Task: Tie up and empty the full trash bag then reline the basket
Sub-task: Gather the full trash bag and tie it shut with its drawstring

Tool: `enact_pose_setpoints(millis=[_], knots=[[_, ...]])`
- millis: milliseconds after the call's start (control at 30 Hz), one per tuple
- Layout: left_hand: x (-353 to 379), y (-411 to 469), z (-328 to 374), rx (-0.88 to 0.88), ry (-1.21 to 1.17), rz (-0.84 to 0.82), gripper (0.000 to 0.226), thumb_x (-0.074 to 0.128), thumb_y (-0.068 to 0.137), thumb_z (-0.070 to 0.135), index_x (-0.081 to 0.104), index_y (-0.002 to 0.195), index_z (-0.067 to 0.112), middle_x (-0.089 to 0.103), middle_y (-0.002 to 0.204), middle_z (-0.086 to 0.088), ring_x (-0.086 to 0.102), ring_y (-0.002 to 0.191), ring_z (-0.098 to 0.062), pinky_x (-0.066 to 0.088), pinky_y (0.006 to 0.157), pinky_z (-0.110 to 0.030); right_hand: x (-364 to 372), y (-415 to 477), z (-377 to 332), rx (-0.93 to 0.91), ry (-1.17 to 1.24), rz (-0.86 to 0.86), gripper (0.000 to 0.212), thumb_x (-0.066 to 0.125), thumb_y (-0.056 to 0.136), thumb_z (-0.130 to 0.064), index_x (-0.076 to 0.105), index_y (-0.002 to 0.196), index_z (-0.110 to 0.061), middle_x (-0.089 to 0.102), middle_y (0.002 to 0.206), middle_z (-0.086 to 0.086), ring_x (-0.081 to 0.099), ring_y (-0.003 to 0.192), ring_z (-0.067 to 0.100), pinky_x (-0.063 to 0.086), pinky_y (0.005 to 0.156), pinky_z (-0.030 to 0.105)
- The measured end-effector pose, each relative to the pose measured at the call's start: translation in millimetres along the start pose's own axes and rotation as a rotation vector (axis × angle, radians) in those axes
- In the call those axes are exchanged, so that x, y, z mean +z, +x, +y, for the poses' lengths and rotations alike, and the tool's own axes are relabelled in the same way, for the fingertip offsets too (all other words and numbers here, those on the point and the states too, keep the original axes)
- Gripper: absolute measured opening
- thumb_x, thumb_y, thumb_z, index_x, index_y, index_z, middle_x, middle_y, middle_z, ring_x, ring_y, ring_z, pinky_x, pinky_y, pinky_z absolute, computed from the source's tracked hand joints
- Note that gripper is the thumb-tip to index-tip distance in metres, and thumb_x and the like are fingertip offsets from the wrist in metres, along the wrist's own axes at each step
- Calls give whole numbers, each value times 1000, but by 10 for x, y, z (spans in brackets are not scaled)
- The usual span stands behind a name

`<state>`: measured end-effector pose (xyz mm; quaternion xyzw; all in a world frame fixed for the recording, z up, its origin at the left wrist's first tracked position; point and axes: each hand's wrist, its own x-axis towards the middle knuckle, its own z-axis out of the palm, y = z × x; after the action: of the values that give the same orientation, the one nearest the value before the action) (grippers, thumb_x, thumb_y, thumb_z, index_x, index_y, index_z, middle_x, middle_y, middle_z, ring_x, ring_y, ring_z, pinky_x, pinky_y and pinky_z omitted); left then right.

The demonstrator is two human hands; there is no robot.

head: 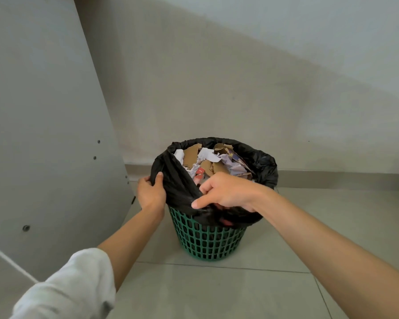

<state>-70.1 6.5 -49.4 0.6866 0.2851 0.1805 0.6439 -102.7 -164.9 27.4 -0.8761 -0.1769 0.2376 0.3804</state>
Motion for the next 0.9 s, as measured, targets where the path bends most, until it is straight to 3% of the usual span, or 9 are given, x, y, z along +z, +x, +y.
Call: enact_pose_setpoints(millis=[100, 233, 367, 433, 500, 600, 733, 833, 900], knots=[[-53, 110, 17, -13, -17, -46, 44, 57, 93, 32, 47, 126, 4, 58, 117, -6, 56, 105, -25, 45, 86, -33, -227, -154, -42, 36, -67, -99, 46, 72, 80, -29, 37, 53, -16, 36, 41, -10, 29, 46, 9, 26, 59, 24], [-108, 97, 41, 1, -11, -16, 43, 57, 92, 33, 49, 127, 9, 60, 109, -8, 57, 91, -21, 43, 76, -32, -539, -320, 64, 37, -68, -119, 26, 71, 82, -22, 59, 59, -16, 49, 47, -4, 42, 48, 9, 38, 72, 23], [-31, -209, 14, -18, -49, 39, 44, 54, 93, 30, 44, 133, 14, 56, 122, -6, 54, 102, -22, 42, 85, -32, -556, -221, 191, 13, 4, 291, 14, 62, 88, -17, 57, 77, -11, 56, 60, 4, 48, 43, 13, 31, 39, 19], [-25, -284, 4, -3, -62, 24, 49, 56, 91, 28, 40, 136, 16, 55, 119, -3, 52, 97, -18, 42, 85, -31, -516, -135, 162, -20, 117, 494, 12, 54, 94, -17, 54, 84, -9, 56, 64, 7, 56, 39, 18, 32, 34, 22], [-20, -295, -7, 18, -12, 9, 54, 57, 90, 31, 35, 137, 18, 52, 124, -4, 51, 107, -21, 42, 91, -35, -464, -68, 66, -66, 217, 624, 13, 48, 97, -18, 51, 90, -8, 59, 72, 6, 65, 47, 26, 48, 42, 32], [69, -441, 26, 106, 227, 44, 55, 49, 93, 42, 28, 141, 28, 27, 147, -13, 19, 138, -29, 20, 110, -51, -381, 25, -55, -180, 243, 703, 12, 46, 98, -19, 51, 93, -8, 58, 83, 1, 71, 64, 27, 59, 69, 47], [196, -731, 209, 477, 285, -30, 48, 40, 96, 43, 26, 142, 41, 8, 156, 5, 0, 142, -17, 4, 112, -48, -339, 139, 20, -208, 171, 732, 9, 60, 90, -15, 60, 81, -10, 67, 83, 7, 67, 84, 26, 53, 85, 46], [207, -750, 350, 925, 467, -88, 44, 44, 96, 41, 36, 139, 41, 25, 151, 14, 9, 141, -12, 8, 109, -38, -385, 98, 94, -221, 187, 730, 4, 66, 85, -11, 69, 84, -9, 69, 83, 8, 66, 78, 23, 56, 77, 37], [237, -693, 419, 1089, 551, -85, 35, 50, 94, 40, 51, 129, 36, 50, 135, 16, 33, 131, -10, 19, 102, -36, -426, 29, 101, -257, 253, 683, 5, 66, 85, -8, 69, 88, -5, 68, 83, 12, 65, 69, 18, 55, 62, 25]])
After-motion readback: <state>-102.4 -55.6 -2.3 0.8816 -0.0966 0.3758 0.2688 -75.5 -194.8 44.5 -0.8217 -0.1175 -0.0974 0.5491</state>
